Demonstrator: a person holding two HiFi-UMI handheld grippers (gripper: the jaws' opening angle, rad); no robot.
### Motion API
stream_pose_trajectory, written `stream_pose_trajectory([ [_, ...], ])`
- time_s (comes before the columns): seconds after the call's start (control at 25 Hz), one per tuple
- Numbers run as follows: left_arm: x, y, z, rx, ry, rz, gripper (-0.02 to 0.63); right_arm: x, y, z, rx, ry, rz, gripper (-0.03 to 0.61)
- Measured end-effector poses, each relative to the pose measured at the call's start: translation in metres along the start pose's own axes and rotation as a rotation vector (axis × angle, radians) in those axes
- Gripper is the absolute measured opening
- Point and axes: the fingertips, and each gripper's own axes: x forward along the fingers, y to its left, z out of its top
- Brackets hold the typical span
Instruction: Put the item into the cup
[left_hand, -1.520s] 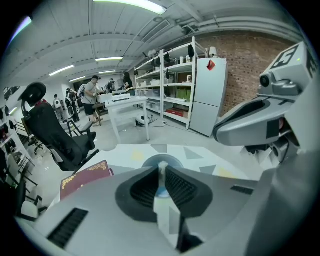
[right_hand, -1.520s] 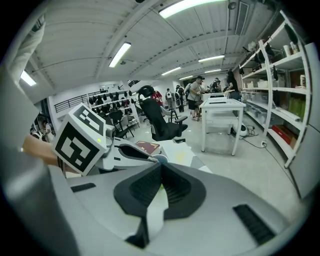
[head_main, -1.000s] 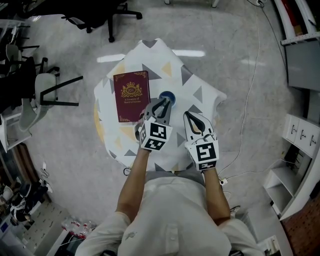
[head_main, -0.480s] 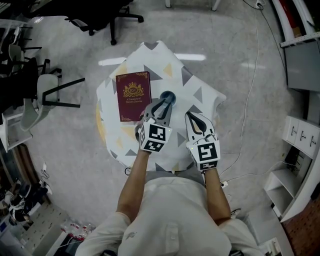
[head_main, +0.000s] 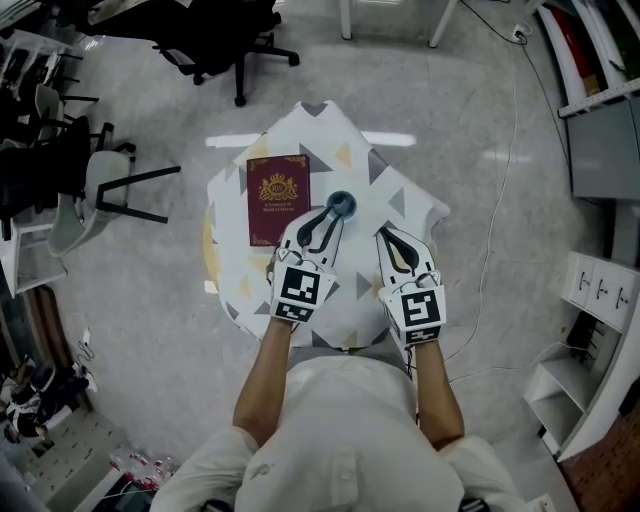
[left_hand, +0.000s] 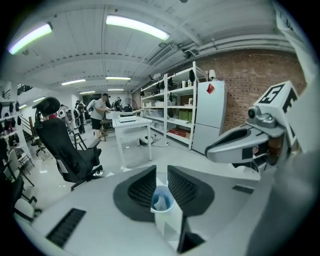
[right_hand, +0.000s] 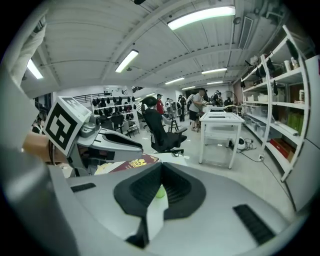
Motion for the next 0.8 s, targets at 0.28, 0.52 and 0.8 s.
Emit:
stream_pose_trajectory([
  [0.28,-0.031,-0.006,0.035,-0.003,-0.104,0.000,0.052,-0.016,0.006,0.032,-0.054,-0.055,0.009,0.006],
  [0.52,-0.053,-0.013,0.046,-0.011,-0.147,0.000,0.049,-0.030,0.014,0.047,-0.072,-0.080,0.004,0.006],
  [0.8,-0.078,-0.016,0.046,-0.006,-0.175,-0.026,0.049,-0.046,0.033,0.059,-0.105,-0.134,-0.003,0.006],
])
